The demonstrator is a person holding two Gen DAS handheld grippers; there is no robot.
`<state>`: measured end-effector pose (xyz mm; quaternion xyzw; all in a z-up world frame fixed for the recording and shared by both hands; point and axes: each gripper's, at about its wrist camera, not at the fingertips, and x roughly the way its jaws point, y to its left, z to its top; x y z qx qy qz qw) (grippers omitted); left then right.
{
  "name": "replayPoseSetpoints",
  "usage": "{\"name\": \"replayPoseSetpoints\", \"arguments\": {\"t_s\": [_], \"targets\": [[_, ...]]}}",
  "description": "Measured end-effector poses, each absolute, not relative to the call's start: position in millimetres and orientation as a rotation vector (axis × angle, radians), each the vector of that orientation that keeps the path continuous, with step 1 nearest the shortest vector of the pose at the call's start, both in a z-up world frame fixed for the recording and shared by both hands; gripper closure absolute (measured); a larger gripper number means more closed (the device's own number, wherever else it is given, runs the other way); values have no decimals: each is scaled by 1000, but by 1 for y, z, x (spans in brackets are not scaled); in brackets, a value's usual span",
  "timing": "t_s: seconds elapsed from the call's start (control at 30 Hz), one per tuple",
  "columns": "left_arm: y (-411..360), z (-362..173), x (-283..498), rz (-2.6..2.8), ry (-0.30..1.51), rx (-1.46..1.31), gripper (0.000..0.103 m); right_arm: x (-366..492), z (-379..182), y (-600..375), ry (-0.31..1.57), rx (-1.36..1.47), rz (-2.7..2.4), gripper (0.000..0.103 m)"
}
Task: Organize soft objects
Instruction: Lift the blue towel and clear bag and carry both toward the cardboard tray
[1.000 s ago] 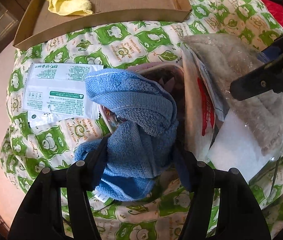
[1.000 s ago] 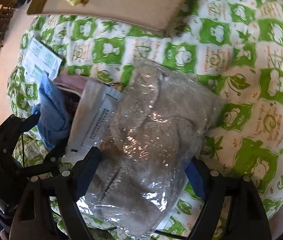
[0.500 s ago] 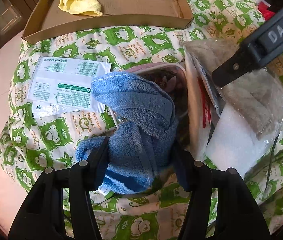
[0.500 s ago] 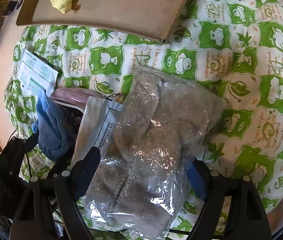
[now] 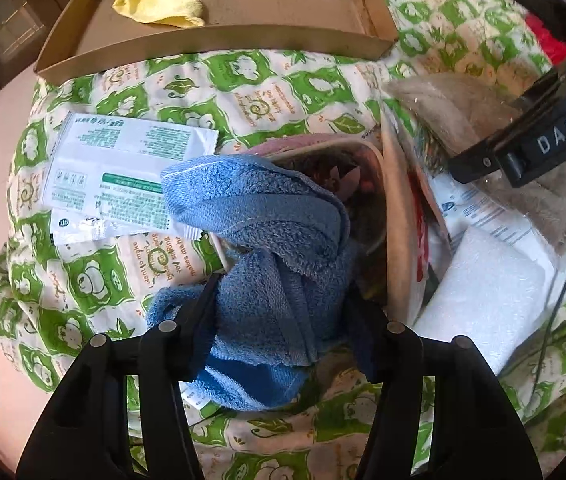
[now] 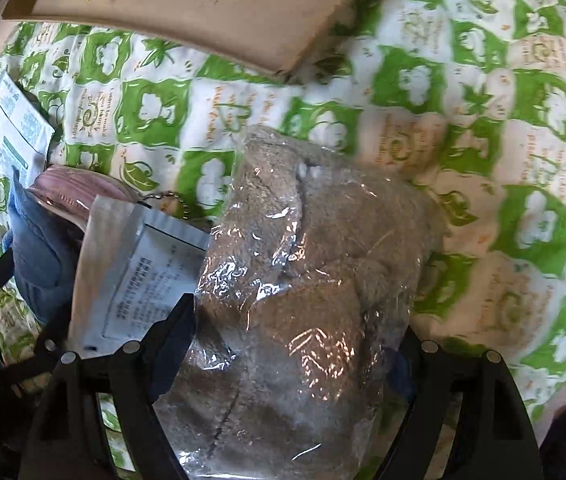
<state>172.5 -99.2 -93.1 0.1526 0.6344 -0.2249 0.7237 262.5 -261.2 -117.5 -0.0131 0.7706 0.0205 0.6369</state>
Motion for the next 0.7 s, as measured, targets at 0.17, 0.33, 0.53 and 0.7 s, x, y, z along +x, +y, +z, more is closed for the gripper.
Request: {"name": "replayPoseSetpoints", "arguments": {"t_s": [0.17, 0.33, 0.53, 0.7], "targets": [[-86, -78, 173, -497, 1382, 305, 48, 255, -114, -260, 1725, -107, 77, 31], [-79, -54, 165, -497, 1355, 299, 48, 250, -96, -256, 1664, -141, 118, 36], [-68, -28, 162, -481, 1330, 281, 48, 245, -64, -266, 1604, -119, 149, 36], [-56, -6, 163, -466, 1294, 253, 48, 241, -40, -259, 1579, -87, 152, 36]]}}
